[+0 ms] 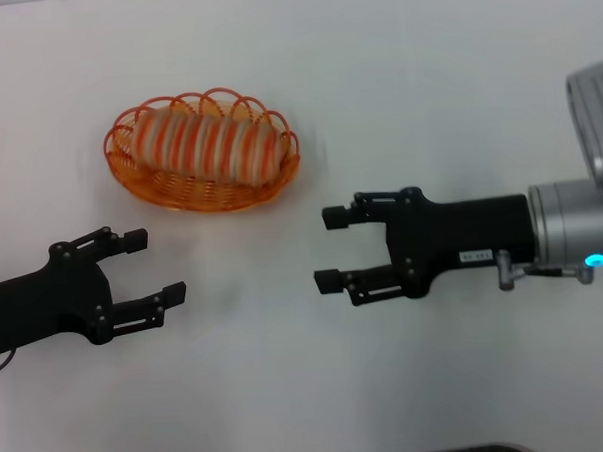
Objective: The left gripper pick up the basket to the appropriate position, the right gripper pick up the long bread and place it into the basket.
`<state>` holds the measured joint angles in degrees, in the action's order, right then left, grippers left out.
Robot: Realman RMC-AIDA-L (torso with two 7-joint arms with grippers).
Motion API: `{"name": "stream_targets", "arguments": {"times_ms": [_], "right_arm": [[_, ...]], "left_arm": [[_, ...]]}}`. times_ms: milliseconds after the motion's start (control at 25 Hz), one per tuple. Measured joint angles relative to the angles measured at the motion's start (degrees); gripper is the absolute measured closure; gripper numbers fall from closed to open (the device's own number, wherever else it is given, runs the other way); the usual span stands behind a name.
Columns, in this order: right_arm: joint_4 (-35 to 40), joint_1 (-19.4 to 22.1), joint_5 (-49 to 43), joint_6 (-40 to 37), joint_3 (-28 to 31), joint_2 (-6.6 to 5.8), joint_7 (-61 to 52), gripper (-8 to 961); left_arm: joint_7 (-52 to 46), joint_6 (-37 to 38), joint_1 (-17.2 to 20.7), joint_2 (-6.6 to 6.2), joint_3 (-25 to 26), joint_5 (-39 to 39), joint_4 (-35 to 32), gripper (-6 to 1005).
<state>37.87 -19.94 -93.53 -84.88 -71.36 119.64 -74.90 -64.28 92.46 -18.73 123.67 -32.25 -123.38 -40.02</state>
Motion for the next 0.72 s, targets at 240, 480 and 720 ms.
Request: {"name": "stream_targets", "arguments": {"times_ms": [240, 480, 720], "right_arm": [[-3.22, 2.98, -0.41, -0.61, 3.58, -0.33, 7.04, 105], [-3.65, 3.57, -3.25, 0.27, 6.86, -0.79, 8.82, 105], [-3.68, 3.24, -5.45, 1.70, 7.57, -0.50, 8.82, 105]], "left_arm": [[-0.49, 0.69, -0.04, -0.01, 0.18, 0.15, 0.98, 141], [-0.94, 2.06, -0.16, -0.11, -0.15, -0.42, 1.09, 140], [-1.47, 1.88, 0.00, -0.13, -0.19, -0.62, 1.38, 141]]}}
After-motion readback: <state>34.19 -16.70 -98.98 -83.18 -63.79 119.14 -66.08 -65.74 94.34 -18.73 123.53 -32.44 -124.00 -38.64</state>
